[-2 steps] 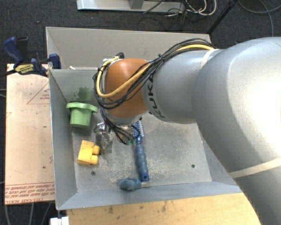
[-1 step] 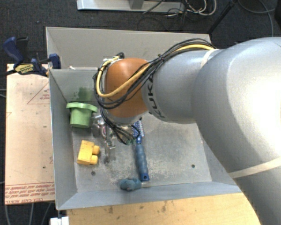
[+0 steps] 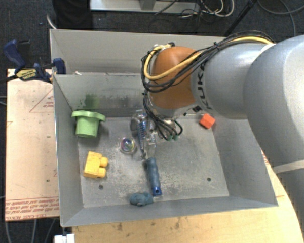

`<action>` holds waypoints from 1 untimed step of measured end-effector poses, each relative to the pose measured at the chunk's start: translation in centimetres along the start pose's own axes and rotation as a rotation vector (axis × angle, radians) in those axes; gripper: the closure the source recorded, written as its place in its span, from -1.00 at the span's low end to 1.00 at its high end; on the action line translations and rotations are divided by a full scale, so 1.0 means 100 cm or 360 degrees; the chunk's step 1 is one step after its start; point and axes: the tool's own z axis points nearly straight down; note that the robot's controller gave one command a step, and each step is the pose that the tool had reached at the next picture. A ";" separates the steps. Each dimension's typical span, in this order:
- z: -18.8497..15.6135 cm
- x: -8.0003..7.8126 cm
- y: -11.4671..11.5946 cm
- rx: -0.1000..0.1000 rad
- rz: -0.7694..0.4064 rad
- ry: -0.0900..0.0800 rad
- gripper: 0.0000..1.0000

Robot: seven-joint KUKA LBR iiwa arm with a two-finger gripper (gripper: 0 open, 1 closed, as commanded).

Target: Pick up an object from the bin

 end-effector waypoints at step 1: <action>-0.037 0.045 0.009 -0.0006 0.0199 0.0007 -1.00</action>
Offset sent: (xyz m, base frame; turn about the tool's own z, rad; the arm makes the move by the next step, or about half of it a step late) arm -0.0466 0.0002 0.0359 0.1266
